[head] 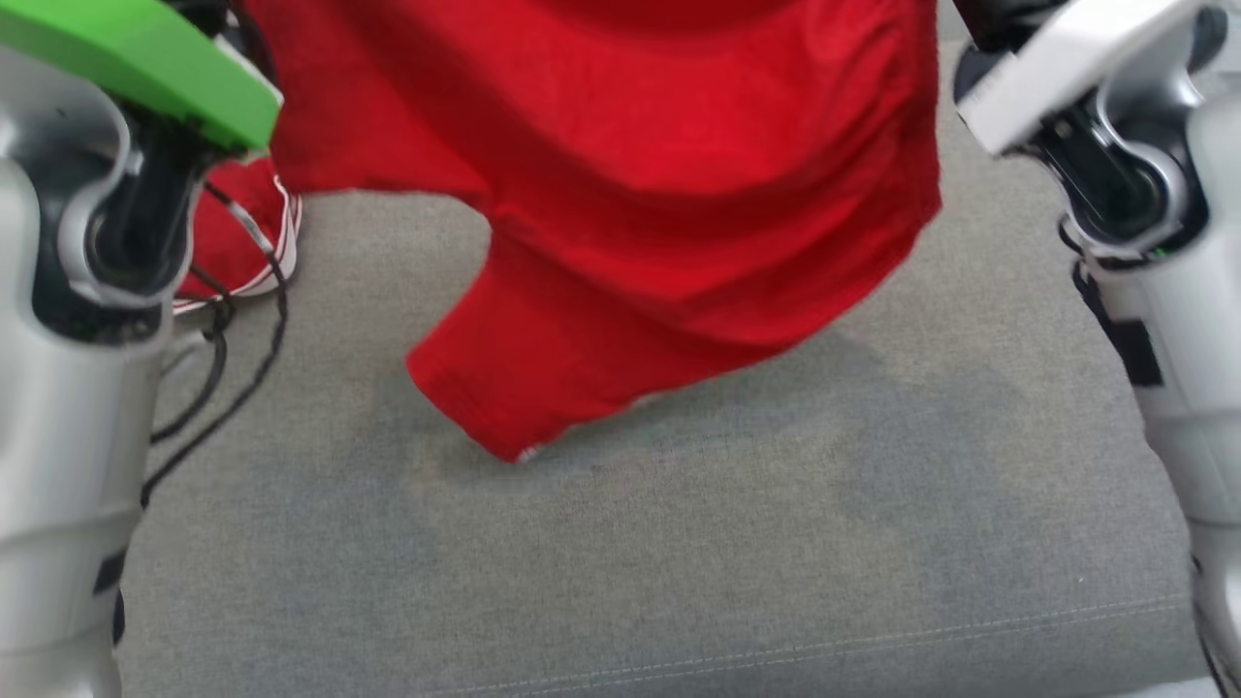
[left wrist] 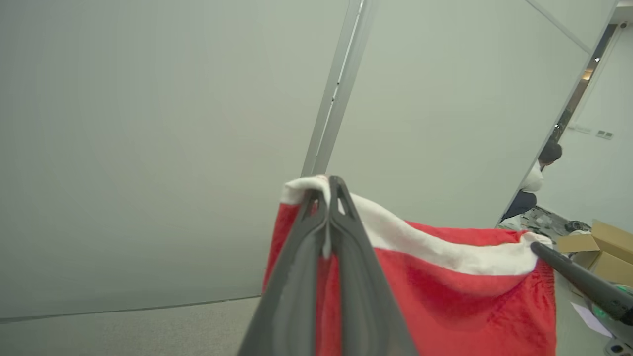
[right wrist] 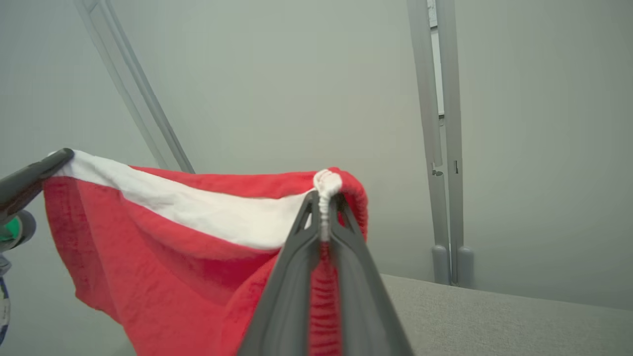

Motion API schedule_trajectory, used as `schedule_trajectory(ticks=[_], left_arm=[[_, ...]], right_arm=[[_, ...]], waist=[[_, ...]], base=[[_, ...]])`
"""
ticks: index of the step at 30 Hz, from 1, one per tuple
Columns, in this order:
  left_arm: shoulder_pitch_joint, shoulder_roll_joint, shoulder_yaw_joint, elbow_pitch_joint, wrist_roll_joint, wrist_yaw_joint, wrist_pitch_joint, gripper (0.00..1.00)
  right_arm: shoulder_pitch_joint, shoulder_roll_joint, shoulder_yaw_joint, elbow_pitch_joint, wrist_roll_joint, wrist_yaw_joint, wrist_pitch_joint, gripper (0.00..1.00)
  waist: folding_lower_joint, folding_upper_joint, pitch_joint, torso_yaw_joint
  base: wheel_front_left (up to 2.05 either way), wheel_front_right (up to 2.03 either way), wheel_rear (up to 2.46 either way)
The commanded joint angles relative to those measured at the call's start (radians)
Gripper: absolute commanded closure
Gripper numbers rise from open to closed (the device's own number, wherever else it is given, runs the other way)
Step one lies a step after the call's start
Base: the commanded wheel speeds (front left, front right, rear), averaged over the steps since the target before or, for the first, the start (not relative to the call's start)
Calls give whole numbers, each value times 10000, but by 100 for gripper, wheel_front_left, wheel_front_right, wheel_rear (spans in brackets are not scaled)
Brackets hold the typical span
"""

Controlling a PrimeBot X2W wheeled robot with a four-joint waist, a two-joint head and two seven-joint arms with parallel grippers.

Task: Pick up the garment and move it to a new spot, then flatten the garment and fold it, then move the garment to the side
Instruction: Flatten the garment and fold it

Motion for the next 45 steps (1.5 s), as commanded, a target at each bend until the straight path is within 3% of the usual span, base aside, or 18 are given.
schedule_trajectory(ticks=[1, 4, 11, 16, 21, 26, 32, 39, 45], left_arm=[[-508, -13, -13, 427, 227, -67, -192, 100], [-1366, -203, 17, 1527, 594, -194, -799, 100], [-3418, -861, 185, 3407, 1256, -895, -3127, 100], [-3598, -1358, 87, 4142, 1365, -1579, -4524, 100], [-2295, -1715, -402, 4559, 1519, -2204, -5485, 100], [-399, -1880, -452, 3849, 1681, -2426, -5764, 100], [1950, -2044, 546, 1642, 2595, -2504, -5744, 100], [4551, -1994, 721, -478, 3223, -2502, -5743, 100], [6440, -1917, 536, -1454, 3736, -2502, -5744, 100]], right_arm=[[-517, 305, -16, 384, -257, 3, -47, 100], [-1602, 903, -75, 1595, -1008, 3, -607, 100], [-4138, 1870, -456, 4207, -2945, 3, -3590, 100], [-4789, 1906, -335, 5343, -3389, 3, -4910, 100], [-3657, 1621, 712, 5771, -3030, 1, -5219, 100], [-2204, 1046, 1712, 4884, -1946, 3, -5309, 100], [-257, 177, 2114, 2691, -1388, 3, -5290, 100], [2049, -483, 2050, 557, -1839, 3, -5294, 100], [3749, -778, 1875, -612, -2089, 3, -5293, 100]], waist=[[0, 0, 531, -47], [0, 0, 956, -83], [0, 0, 1985, 28], [0, 0, 2961, 205], [0, 0, 3467, 314], [0, 0, 3437, 351], [0, 0, 3068, 337], [0, 0, 2336, 392], [0, 0, 1681, 504]], base=[[0, 0, 0], [0, 0, 0], [0, 0, 0], [0, 0, 0], [0, 0, 0], [0, 0, 0], [0, 0, 0], [0, 0, 0], [0, 0, 0]])
